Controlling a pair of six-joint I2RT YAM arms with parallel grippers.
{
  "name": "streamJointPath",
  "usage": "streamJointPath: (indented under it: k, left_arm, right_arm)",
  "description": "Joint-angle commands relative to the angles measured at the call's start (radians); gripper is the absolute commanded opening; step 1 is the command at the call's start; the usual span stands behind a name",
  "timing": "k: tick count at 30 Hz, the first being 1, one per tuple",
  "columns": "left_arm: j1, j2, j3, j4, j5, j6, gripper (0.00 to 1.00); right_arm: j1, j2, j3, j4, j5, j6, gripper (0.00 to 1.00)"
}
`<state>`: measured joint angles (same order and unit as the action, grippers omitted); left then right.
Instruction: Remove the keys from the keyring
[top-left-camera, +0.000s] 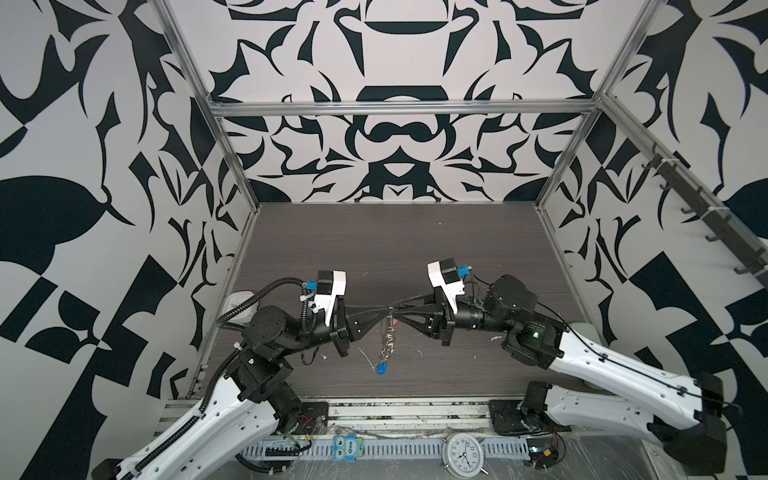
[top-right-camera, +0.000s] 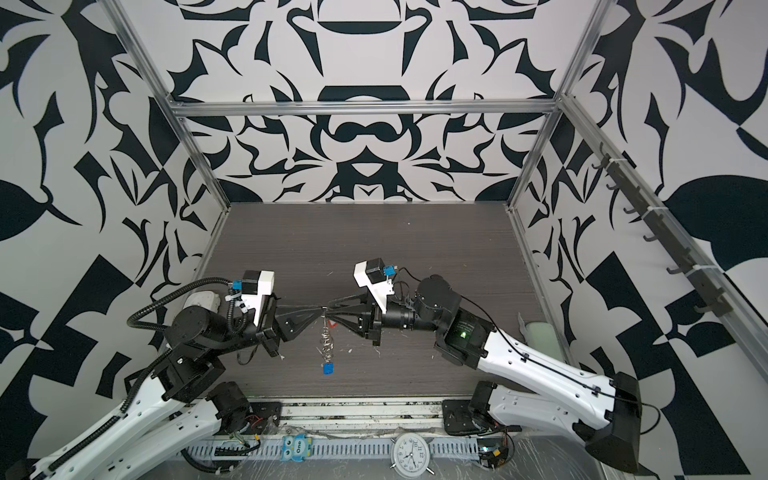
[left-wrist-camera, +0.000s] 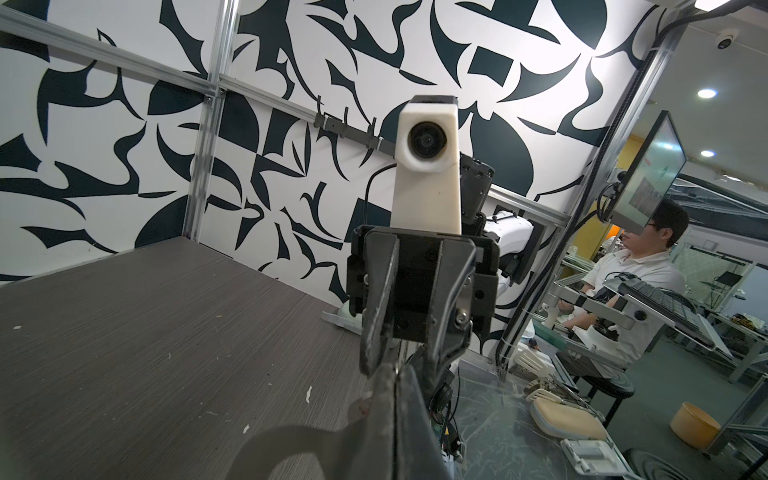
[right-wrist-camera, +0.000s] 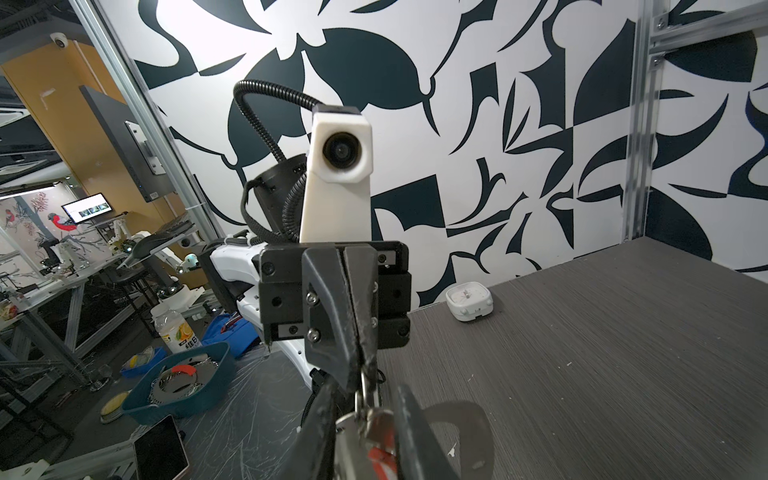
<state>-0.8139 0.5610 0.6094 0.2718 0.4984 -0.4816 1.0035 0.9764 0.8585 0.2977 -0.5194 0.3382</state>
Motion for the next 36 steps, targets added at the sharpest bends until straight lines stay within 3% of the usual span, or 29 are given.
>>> streamJointPath:
  k: [1, 14, 17, 22, 28, 31, 33, 36]
  left_arm:
    - [-0.002, -0.005, 0.034, 0.040, 0.002, 0.008, 0.00]
    - [-0.003, -0.020, 0.047, 0.008, -0.011, 0.034, 0.00]
    - [-0.002, -0.023, 0.040, 0.019, -0.014, 0.031, 0.00]
    - [-0.002, -0.026, 0.040, 0.013, -0.015, 0.028, 0.00]
    - [-0.002, -0.029, 0.048, -0.014, -0.021, 0.006, 0.01]
    - [-0.002, -0.045, 0.057, -0.062, -0.023, -0.003, 0.24]
    - [-0.002, -0.059, 0.066, -0.103, -0.029, -0.003, 0.29]
    - [-0.002, -0.063, 0.100, -0.196, -0.038, 0.011, 0.26]
  right_arm:
    - [0.005, -0.009, 0.017, 0.046, 0.008, 0.002, 0.27]
    - [0.004, 0.016, 0.049, 0.027, -0.013, -0.006, 0.24]
    - [0.003, 0.019, 0.051, 0.031, -0.016, -0.005, 0.19]
    - [0.004, 0.001, 0.035, 0.035, -0.002, -0.002, 0.00]
    - [0.004, -0.021, 0.040, -0.018, 0.003, -0.003, 0.00]
    - [0.004, -0.037, 0.063, -0.114, 0.007, -0.021, 0.00]
    - [0.004, -0.047, 0.093, -0.211, 0.012, -0.052, 0.00]
    - [0.004, -0.048, 0.138, -0.334, 0.011, -0.088, 0.00]
